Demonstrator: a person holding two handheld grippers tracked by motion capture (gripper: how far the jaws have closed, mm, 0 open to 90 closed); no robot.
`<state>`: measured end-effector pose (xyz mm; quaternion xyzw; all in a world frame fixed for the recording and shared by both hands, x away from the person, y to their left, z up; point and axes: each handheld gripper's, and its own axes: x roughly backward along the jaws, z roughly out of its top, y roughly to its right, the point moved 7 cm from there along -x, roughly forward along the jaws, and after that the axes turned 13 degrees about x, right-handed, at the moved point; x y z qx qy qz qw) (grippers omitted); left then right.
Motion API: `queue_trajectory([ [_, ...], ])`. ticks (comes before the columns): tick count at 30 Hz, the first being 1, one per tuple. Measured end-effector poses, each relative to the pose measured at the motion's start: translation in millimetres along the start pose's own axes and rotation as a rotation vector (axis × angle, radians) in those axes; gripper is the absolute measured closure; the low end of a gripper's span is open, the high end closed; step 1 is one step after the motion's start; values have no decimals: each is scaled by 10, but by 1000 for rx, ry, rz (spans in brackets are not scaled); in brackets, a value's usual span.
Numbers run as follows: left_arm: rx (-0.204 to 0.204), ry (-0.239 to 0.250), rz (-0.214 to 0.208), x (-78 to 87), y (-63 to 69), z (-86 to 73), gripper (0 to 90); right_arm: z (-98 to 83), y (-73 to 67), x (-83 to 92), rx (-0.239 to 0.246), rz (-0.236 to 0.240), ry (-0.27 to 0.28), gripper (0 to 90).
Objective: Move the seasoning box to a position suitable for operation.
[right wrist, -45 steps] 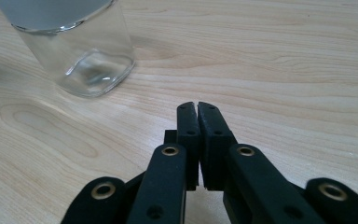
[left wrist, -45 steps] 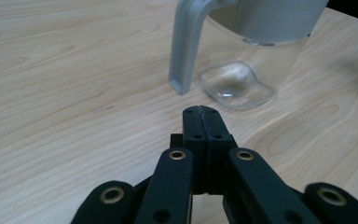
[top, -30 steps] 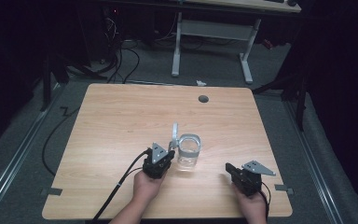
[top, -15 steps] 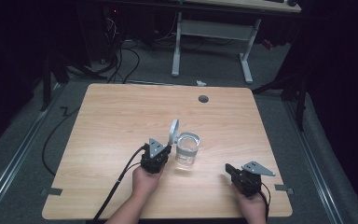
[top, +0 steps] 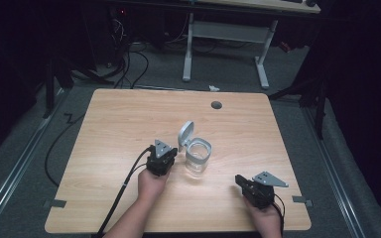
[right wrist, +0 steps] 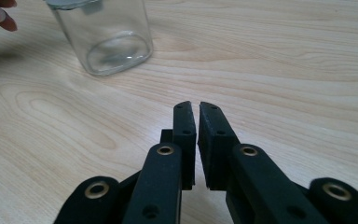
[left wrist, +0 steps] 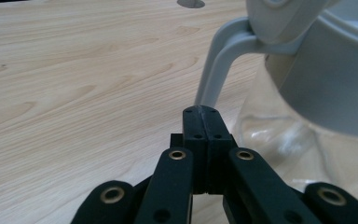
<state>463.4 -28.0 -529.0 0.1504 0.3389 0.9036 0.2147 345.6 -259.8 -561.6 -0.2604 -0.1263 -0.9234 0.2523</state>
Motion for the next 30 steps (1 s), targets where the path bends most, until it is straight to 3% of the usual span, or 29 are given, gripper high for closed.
queue_trajectory([
  [1,0,0,0,0,0,0,900,0,0,0,0,0,0,859],
  [2,-6,2,1,144,-56,43,900,27,-37,-14,17,15,5,859],
  [4,-9,-5,8,221,-99,59,900,73,-83,-25,33,19,14,871],
  [8,-13,-8,37,610,-306,169,900,141,-146,-54,51,23,23,899],
  [11,-48,-24,58,851,-425,178,900,187,-183,-116,58,24,17,900],
  [12,-57,-24,65,1005,-494,179,900,219,-185,-163,55,22,18,900],
  [13,-57,-24,65,1005,-494,179,900,219,-185,-163,55,22,18,900],
  [14,-58,-6,74,1123,-555,177,900,253,-176,-218,57,15,12,900],
  [17,-46,-1,70,1221,-591,176,896,297,-162,-287,57,10,9,900],
  [18,-23,5,61,1278,-597,201,882,349,-145,-368,64,3,0,900],
  [22,-4,24,60,1297,-625,236,875,464,-95,-543,74,-15,-4,900],
  [30,-23,52,62,1296,-638,226,863,660,16,-818,72,-46,-1,900],
])
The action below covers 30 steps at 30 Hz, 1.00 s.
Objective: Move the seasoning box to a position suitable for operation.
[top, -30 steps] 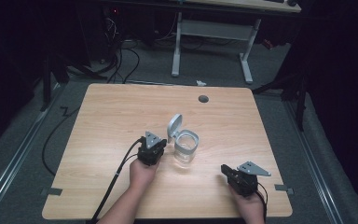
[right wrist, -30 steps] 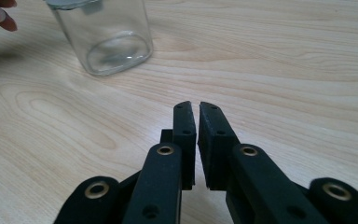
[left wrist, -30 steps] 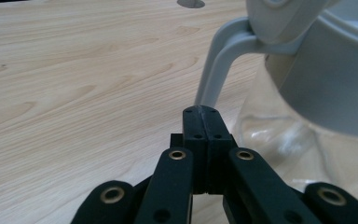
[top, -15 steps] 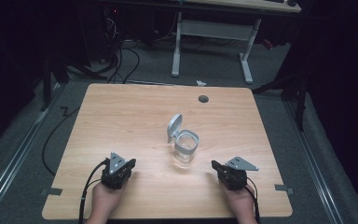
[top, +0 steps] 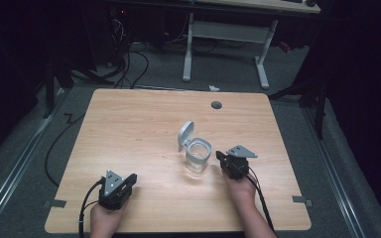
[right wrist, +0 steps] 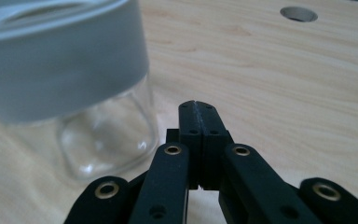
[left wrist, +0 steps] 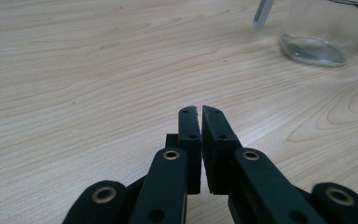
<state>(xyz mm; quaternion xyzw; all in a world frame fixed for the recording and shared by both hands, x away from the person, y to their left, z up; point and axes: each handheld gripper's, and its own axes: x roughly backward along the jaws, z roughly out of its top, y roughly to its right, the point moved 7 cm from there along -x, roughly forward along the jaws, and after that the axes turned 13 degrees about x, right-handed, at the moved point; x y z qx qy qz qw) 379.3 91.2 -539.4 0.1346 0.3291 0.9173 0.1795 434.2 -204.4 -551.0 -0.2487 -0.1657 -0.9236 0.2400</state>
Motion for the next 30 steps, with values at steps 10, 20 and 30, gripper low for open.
queue_trajectory([
  [10,1,12,-2,-7,11,3,874,209,19,-147,24,12,24,900],
  [20,-2,16,-3,4,5,14,869,279,-70,-109,47,34,43,900],
  [30,0,18,-12,8,38,20,870,202,-301,51,70,61,57,900],
])
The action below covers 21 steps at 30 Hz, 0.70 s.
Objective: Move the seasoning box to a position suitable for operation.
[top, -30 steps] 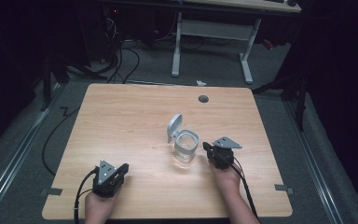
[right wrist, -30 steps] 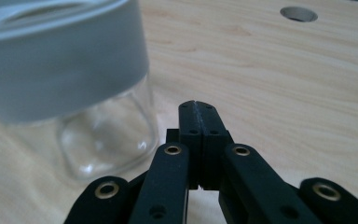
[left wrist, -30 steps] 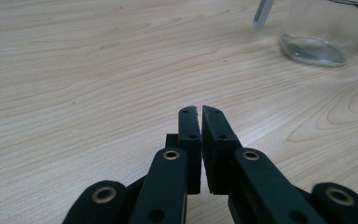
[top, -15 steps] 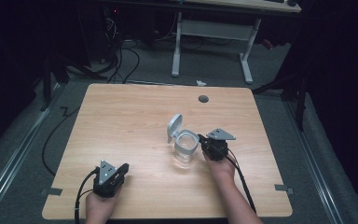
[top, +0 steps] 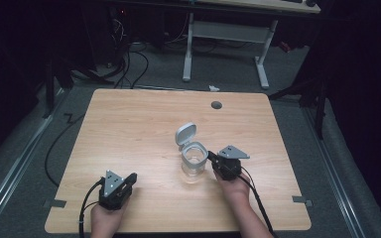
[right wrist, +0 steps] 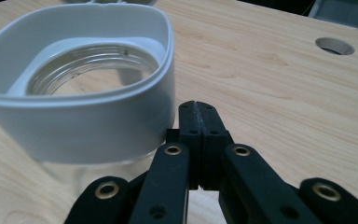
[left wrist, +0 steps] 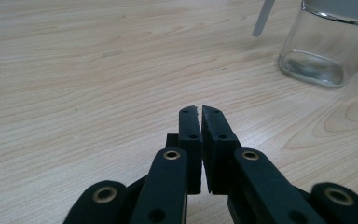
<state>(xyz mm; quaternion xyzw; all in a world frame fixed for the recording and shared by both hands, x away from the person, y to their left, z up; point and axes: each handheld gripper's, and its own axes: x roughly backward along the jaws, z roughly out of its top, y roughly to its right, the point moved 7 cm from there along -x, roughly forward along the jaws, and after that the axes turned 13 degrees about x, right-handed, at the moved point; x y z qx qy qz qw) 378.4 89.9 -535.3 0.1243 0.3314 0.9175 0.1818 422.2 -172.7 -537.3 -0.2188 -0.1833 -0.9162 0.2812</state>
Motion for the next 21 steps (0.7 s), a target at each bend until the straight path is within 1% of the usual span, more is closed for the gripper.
queue_trajectory([
  [2,0,-4,-2,0,8,-7,870,-14,-38,22,4,3,2,900],
  [3,0,-3,-5,0,14,-7,871,-28,-71,41,-1,4,0,900],
  [13,-4,-4,-7,1,12,-6,871,-52,-171,93,3,13,13,900],
  [16,-4,-13,-7,-2,20,-21,871,-53,-241,127,8,22,21,900],
  [17,-6,-17,-9,-4,25,-28,871,-53,-241,127,8,22,21,900],
  [18,-4,-27,-12,-11,38,-52,866,-57,-283,150,13,27,22,900],
  [21,-2,-36,-12,-18,52,-79,863,-65,-316,163,10,28,27,900],
])
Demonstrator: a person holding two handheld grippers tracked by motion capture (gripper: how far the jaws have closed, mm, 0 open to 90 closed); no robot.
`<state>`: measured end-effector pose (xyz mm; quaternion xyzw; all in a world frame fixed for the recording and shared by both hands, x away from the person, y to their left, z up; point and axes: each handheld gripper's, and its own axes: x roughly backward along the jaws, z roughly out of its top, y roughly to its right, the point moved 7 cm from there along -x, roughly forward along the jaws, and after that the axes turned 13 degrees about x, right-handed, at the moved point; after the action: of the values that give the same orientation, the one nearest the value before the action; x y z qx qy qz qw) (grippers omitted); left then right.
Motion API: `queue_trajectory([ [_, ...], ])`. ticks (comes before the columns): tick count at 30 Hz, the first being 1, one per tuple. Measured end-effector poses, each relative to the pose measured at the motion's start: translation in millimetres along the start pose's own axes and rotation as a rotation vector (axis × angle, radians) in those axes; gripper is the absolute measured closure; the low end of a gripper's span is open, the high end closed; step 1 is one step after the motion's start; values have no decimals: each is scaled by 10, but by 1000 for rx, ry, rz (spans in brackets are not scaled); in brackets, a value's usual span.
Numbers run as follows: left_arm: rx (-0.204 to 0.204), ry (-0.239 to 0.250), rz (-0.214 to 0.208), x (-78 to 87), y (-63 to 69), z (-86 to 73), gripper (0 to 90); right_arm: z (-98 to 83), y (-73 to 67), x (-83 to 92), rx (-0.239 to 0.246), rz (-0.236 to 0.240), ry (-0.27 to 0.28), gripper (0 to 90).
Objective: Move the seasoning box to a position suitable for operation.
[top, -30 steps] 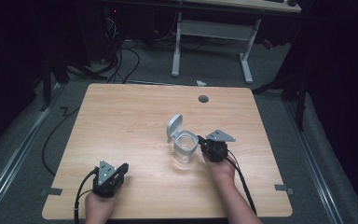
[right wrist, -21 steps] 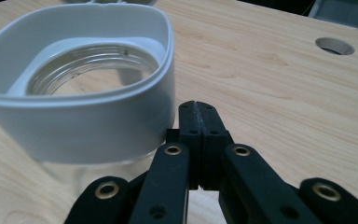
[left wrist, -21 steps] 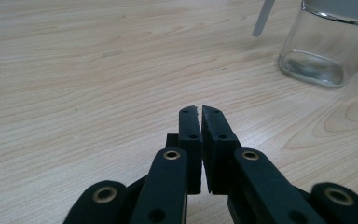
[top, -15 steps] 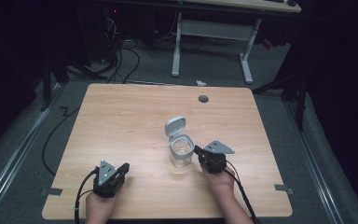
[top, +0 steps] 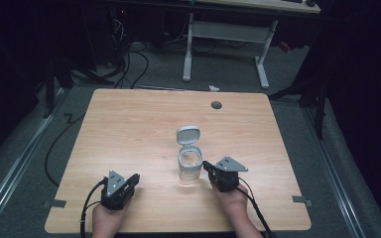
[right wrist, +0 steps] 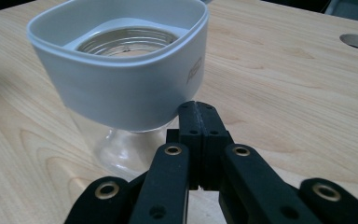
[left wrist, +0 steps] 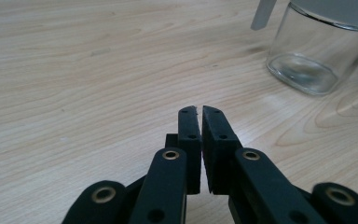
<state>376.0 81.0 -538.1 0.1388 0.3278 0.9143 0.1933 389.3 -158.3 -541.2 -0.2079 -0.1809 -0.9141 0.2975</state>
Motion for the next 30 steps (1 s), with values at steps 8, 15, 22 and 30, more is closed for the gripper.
queue_trajectory([
  [8,-9,-16,-13,-7,59,-51,853,-34,-115,39,-1,17,4,900],
  [15,-6,-32,-20,-15,111,-108,845,-64,-27,121,-14,-1,11,900],
  [22,-4,-57,-43,-49,211,-204,839,-48,-84,61,-14,28,-3,900],
  [30,-2,-111,-92,-83,416,-365,856,-31,-119,82,6,30,-6,900],
])
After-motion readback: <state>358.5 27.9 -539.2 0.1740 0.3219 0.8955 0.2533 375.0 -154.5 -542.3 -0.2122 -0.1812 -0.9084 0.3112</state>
